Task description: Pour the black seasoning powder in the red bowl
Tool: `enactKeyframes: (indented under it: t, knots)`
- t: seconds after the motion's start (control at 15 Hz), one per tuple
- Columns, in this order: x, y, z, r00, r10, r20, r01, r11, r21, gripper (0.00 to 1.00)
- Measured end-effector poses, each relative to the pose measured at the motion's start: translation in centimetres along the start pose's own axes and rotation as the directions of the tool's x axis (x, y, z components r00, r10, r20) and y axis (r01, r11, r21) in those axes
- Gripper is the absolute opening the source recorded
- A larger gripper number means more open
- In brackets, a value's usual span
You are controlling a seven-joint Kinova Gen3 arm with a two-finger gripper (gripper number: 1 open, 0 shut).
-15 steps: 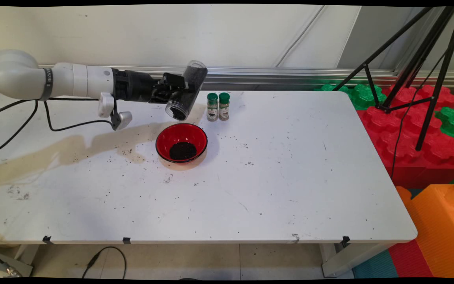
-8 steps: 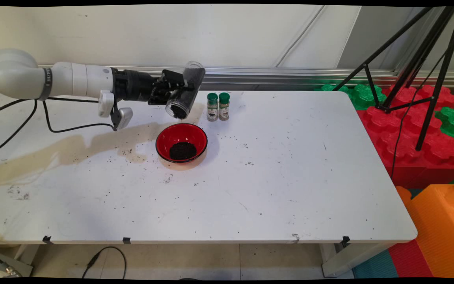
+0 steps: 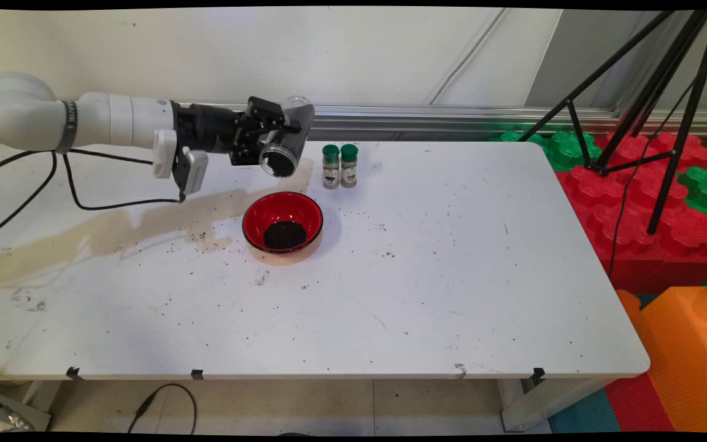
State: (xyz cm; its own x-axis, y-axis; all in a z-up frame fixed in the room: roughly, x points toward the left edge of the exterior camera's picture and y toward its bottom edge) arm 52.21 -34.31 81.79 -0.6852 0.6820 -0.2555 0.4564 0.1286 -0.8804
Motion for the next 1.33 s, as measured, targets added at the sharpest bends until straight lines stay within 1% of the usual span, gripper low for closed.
enactKeyframes:
  t: [0.2,0.33,0.4,0.53,0.67,0.73,0.8,1.0,1.07,1.2,1.27,1.33]
  knots:
    - [-0.2,-0.2,-0.2,0.997,-0.078,0.001,0.078,0.997,0.005,0.00]
    - [-0.3,-0.3,-0.3,0.991,-0.134,0.000,0.134,0.991,0.008,0.00]
    - [-0.4,-0.4,-0.4,0.984,-0.176,-0.001,0.176,0.984,0.009,0.00]
    - [-0.6,-0.6,-0.7,0.966,-0.259,-0.003,0.259,0.966,0.007,0.00]
    - [-0.8,-0.9,-1.0,0.939,-0.345,-0.009,0.345,0.939,0.004,0.00]
    - [-0.8,-1.0,-1.1,0.929,-0.371,-0.010,0.371,0.929,0.003,0.00]
    - [-0.9,-1.1,-1.3,0.913,-0.408,-0.013,0.408,0.913,0.003,0.00]
    - [-1.2,-1.8,-1.9,0.847,-0.532,-0.024,0.532,0.847,0.000,0.00]
    - [-1.4,-2.1,-2.2,0.815,-0.578,-0.028,0.578,0.816,0.000,0.00]
    - [-1.6,-2.5,-2.6,0.763,-0.645,-0.031,0.645,0.764,-0.002,0.00]
    - [-1.6,-2.7,-2.8,0.744,-0.667,-0.032,0.668,0.745,-0.004,0.00]
    - [-1.7,-2.9,-3.0,0.713,-0.700,-0.033,0.700,0.714,-0.008,0.00]
